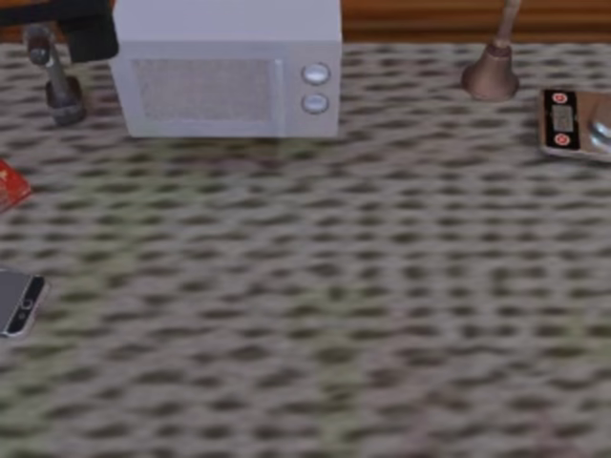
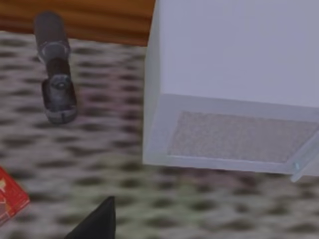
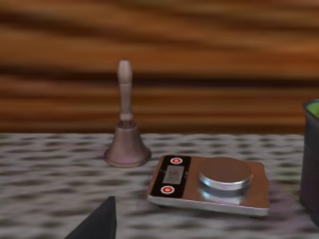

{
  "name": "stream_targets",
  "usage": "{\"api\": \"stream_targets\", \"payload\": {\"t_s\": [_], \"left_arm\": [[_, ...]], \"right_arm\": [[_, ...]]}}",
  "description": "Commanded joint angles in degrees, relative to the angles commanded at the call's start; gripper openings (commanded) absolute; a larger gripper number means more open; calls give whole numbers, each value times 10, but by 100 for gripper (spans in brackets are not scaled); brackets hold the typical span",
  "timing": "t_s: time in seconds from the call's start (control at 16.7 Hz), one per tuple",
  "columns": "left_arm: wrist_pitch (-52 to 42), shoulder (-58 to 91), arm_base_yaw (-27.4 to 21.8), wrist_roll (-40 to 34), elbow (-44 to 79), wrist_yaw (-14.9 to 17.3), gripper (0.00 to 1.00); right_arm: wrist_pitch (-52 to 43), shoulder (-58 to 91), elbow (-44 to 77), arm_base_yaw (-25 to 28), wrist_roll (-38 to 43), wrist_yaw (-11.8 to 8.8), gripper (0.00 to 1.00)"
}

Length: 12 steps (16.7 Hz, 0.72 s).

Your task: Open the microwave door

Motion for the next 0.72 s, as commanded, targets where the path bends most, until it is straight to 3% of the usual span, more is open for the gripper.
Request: {"api": "stream_targets", "payload": {"t_s": [0.42,0.72], "left_arm": [[-188,383,-96,-92,414,-45,100],[-289,556,-140,-128,574,-67,100]], "right_arm": [[0,0,0,0,0,0,100],[0,0,0,0,0,0,100]]}}
